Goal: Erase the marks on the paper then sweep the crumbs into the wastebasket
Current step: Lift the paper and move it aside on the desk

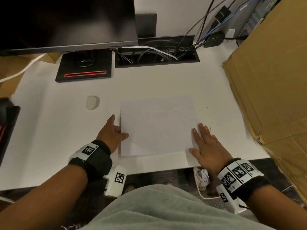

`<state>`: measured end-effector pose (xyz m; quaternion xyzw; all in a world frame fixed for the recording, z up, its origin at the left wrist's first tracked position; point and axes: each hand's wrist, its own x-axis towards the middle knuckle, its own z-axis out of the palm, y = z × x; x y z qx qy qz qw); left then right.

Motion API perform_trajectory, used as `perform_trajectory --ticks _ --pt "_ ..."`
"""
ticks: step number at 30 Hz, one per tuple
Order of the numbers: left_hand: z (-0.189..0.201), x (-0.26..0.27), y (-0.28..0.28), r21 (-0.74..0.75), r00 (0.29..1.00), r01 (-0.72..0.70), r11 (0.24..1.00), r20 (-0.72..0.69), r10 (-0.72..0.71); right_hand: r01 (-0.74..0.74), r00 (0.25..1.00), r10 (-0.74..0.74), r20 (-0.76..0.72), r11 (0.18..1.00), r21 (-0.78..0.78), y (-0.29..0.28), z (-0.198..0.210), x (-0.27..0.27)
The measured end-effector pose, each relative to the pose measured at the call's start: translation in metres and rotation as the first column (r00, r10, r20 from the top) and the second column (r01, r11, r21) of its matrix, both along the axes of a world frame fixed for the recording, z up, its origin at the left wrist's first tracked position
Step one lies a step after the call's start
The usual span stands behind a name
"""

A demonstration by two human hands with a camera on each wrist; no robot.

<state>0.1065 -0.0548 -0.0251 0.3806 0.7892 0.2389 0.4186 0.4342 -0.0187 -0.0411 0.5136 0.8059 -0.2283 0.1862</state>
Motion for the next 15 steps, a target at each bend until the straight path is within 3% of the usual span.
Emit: perform_trajectory --ticks 3,5,9,12,15 --pt "-0.003 -0.005 0.005 -0.024 0.996 -0.016 1.000 0.089 0.018 0.047 0.999 -0.047 0.003 0.999 0.012 -0.001 0.010 -0.014" --pt "-0.003 -0.008 0.006 -0.021 0.994 -0.002 1.000 0.110 0.004 0.014 0.996 -0.014 -0.085 1.000 -0.001 -0.004 0.018 -0.044" --pt "-0.007 -0.014 0.002 0.049 0.997 0.019 0.999 0.078 -0.023 -0.271 0.926 0.249 -0.283 0.962 -0.040 -0.013 0.026 -0.137" --pt "-0.006 -0.017 -0.001 0.093 0.991 0.002 0.996 0.136 -0.015 -0.324 0.926 0.302 -0.225 0.944 -0.067 -0.013 0.019 -0.165" --pt "-0.005 -0.019 -0.002 0.128 0.984 -0.030 0.991 0.177 0.007 -0.251 0.964 0.243 -0.109 0.966 -0.065 -0.005 0.011 -0.139"
